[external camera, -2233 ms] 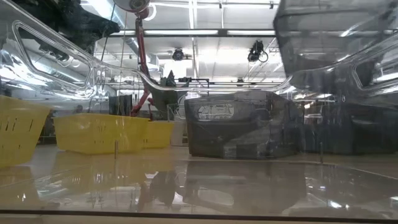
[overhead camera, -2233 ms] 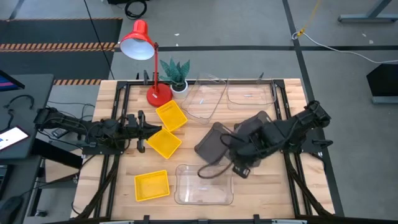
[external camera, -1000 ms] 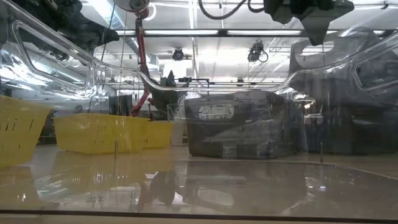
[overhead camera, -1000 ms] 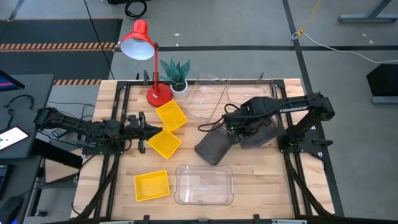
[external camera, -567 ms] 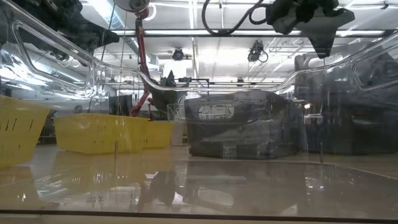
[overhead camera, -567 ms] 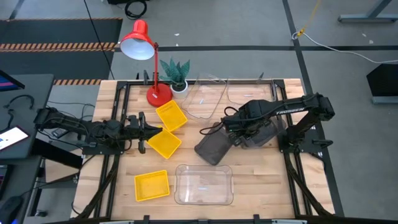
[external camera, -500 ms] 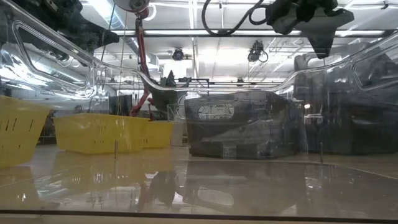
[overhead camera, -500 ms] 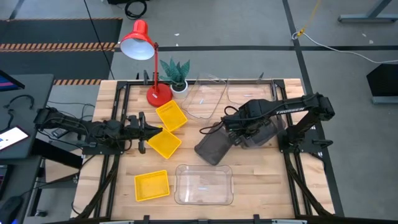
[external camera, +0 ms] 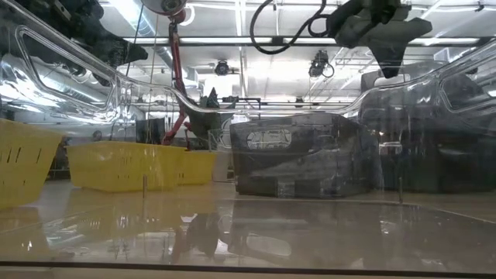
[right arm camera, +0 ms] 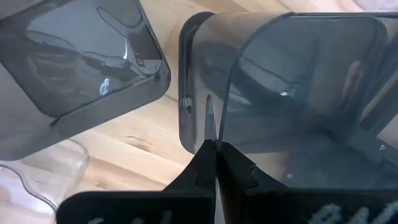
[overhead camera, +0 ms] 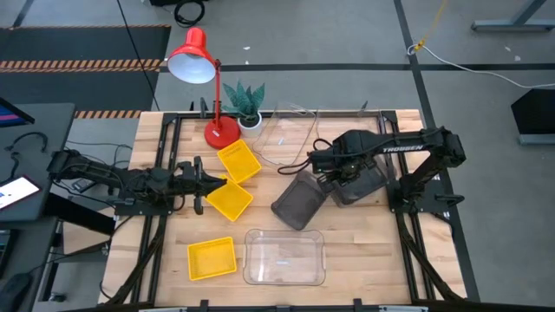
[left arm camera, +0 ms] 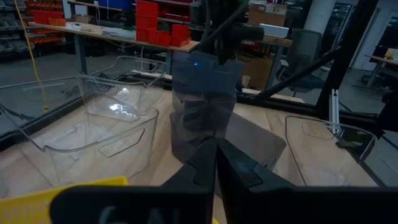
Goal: Stack baskets by color
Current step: Stack the bottom black bin on the top right black bin
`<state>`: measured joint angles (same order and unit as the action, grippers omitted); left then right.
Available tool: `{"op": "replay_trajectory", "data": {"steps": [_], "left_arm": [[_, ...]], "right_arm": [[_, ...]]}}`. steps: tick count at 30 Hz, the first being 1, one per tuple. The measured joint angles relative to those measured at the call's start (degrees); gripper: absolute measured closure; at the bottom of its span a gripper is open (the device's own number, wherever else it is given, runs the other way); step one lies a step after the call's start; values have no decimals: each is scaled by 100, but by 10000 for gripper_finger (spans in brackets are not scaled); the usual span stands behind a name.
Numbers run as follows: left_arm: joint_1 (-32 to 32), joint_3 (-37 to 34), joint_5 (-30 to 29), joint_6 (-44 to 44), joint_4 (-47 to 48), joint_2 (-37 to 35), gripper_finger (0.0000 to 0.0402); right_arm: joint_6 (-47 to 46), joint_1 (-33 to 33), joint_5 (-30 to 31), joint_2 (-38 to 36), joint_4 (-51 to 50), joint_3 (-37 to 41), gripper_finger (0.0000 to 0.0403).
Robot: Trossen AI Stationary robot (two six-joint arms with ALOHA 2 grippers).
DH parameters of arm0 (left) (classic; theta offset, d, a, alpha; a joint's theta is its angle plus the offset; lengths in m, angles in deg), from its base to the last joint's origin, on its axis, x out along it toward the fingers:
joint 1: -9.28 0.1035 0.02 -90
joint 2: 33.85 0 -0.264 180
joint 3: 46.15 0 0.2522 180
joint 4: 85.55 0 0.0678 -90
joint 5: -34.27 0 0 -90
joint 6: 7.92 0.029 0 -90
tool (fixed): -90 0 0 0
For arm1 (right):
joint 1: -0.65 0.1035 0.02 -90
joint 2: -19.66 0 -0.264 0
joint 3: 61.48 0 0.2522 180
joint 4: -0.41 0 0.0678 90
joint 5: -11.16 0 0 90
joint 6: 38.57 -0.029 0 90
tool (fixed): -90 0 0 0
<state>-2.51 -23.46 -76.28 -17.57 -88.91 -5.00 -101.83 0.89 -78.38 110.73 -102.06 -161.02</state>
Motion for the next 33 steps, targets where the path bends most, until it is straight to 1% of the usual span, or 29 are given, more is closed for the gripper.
{"op": "replay_trajectory", "data": {"steps": [5, 12, 15, 19, 23, 26, 33], "left_arm": [[-2, 0, 0, 0, 0, -1, 383], [-2, 0, 0, 0, 0, 0, 389], [0, 0, 0, 0, -2, 1, 385], [0, 0, -1, 134, 0, 1, 384], [-1, 0, 0, 140, -2, 1, 390], [0, 0, -2, 184, 0, 1, 391], [-2, 0, -23, 439, -35, -1, 385]], "right_arm": [[140, -126, -76, 2, 20, 108, 389], [855, -283, -787, 9, 121, 660, 367], [1069, -307, -739, 4, 268, 807, 347], [1246, -350, -642, 8, 522, 936, 309], [999, -451, -460, 7, 317, 1062, 277], [882, -493, -333, 6, -74, 1154, 271], [279, -389, -88, 7, -135, 1091, 285]]}}
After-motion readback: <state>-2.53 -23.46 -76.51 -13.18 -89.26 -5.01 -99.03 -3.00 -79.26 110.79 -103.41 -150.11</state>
